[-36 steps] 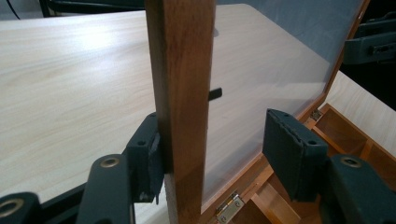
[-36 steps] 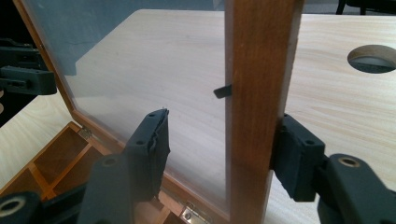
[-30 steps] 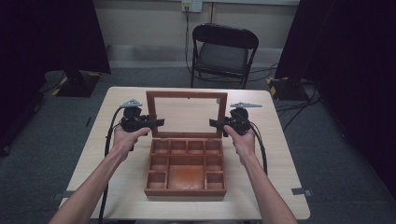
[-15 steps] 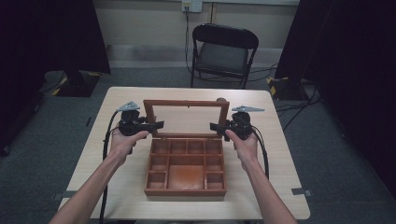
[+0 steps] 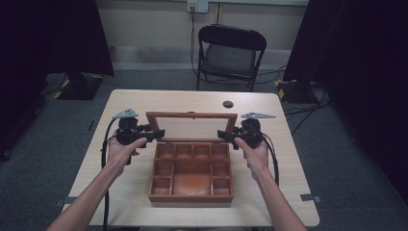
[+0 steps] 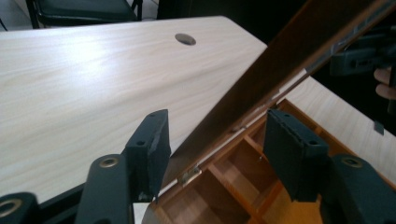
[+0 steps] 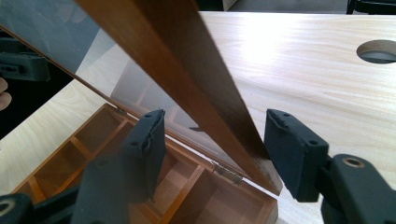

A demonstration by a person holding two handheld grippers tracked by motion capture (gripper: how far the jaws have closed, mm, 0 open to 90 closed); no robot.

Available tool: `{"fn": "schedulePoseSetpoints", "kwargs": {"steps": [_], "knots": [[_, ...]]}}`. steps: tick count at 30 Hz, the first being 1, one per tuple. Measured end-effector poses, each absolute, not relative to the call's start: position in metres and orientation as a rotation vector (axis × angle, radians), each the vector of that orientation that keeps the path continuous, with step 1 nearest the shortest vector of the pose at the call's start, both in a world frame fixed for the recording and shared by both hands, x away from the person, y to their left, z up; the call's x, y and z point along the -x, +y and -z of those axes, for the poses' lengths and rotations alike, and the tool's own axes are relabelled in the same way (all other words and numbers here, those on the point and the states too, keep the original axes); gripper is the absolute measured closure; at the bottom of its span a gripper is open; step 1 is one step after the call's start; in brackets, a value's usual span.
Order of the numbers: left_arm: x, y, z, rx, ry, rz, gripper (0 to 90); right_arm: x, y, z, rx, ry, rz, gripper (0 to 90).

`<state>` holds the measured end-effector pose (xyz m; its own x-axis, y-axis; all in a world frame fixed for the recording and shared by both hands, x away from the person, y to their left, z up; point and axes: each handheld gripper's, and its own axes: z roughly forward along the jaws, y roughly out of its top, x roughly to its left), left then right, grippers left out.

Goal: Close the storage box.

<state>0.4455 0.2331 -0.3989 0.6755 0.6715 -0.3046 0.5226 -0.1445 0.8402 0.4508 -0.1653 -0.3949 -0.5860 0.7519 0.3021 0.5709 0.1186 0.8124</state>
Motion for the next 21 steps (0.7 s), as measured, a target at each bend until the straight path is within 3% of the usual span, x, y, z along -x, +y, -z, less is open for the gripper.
{"fn": "schedulePoseSetpoints", "kwargs": {"steps": [10,21], "knots": [[-0.437,0.226,0.398,-1.845,0.95,-0.179,28.3,-0.442,-0.165,0.394,-1.296,2.222,-1.438,37.8],[-0.425,0.226,0.402,-1.843,0.962,-0.206,27.0,-0.432,-0.165,0.394,-1.268,2.237,-1.406,36.2]]}}
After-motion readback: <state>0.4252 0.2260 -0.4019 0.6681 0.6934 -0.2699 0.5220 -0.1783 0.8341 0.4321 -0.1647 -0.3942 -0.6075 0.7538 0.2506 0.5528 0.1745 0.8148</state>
